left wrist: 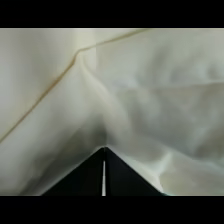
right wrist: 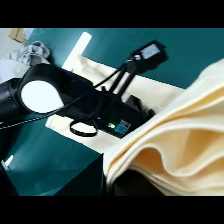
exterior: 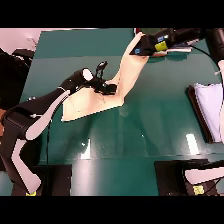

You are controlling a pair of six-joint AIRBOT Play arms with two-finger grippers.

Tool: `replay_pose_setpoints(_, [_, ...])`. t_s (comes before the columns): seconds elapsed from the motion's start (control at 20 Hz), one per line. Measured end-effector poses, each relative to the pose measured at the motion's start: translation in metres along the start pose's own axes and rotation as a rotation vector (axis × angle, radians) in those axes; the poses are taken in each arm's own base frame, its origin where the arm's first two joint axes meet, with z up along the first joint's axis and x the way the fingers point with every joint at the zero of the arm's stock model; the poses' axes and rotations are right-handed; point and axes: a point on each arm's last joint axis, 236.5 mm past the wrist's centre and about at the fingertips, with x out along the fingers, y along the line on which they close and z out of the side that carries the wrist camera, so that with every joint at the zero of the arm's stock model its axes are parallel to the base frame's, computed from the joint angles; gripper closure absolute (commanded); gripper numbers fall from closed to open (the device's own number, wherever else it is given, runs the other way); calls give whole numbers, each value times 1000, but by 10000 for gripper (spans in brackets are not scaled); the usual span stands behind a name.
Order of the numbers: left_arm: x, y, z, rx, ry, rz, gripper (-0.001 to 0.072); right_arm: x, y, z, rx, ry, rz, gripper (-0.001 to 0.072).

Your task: Fold the shirts.

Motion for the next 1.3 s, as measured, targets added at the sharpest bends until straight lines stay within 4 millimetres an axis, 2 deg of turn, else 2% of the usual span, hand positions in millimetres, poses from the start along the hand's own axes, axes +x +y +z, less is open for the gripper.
replay_pose_setpoints(0.1, [-20, 3, 16, 9, -27, 7, 684, 8, 14, 3, -17, -12, 15, 697])
replay_pose_setpoints(0.2, [-54, 8, 38, 27, -76, 24, 684, 18, 29, 4, -37, -20, 35, 697])
replay_pose_setpoints(0.25, [-79, 14, 53, 39, -115, 45, 684, 25, 37, 4, -46, -20, 49, 697])
replay_pose_setpoints(0.4, [-170, 33, 92, 74, -251, 125, 683, 59, 66, -5, -58, 9, 140, 697])
replay_pose_setpoints(0.55, [-278, 51, 115, 101, -414, 241, 683, 110, 103, -20, -88, 55, 257, 694])
replay_pose_setpoints(0.6, [-312, 55, 118, 107, -464, 277, 683, 131, 117, -25, -107, 66, 292, 658])
replay_pose_setpoints(0.65, [-341, 56, 119, 114, -510, 306, 683, 153, 131, -31, -122, 77, 323, 435])
replay_pose_setpoints(0.7, [-367, 57, 119, 115, -552, 329, 683, 173, 143, -38, -132, 83, 347, 325])
replay_pose_setpoints(0.8, [-407, 58, 114, 119, -612, 375, 683, 209, 160, -54, -148, 94, 374, 325])
replay_pose_setpoints(0.85, [-419, 57, 112, 122, -629, 389, 683, 220, 164, -61, -152, 96, 377, 326])
replay_pose_setpoints(0.95, [-431, 58, 105, 122, -631, 409, 683, 229, 158, -63, -147, 80, 358, 327])
replay_pose_setpoints(1.05, [-438, 59, 101, 120, -629, 423, 683, 221, 133, -59, -140, 71, 303, 327])
replay_pose_setpoints(1.15, [-438, 59, 98, 118, -620, 426, 683, 204, 93, -51, -119, 53, 220, 330])
replay_pose_setpoints(1.3, [-440, 59, 95, 116, -614, 428, 683, 171, 6, -58, -11, 79, 67, 317])
